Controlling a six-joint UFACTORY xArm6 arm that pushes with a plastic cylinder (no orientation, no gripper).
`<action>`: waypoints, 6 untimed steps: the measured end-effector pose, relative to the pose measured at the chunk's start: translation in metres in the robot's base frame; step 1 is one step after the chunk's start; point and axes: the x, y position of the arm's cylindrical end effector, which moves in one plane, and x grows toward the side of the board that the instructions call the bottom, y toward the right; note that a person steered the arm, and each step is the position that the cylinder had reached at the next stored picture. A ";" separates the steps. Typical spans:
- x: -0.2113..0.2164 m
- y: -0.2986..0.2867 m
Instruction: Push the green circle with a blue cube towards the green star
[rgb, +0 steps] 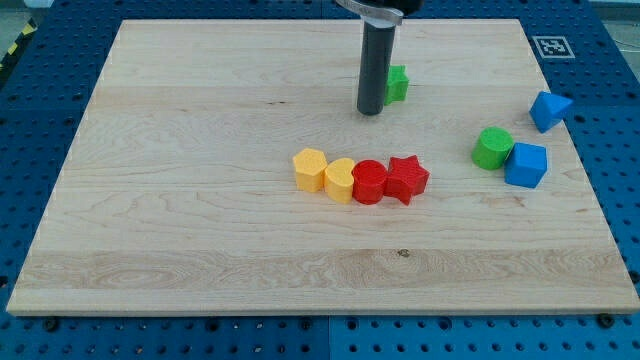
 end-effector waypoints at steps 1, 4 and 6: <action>0.023 0.015; 0.016 0.098; 0.035 0.174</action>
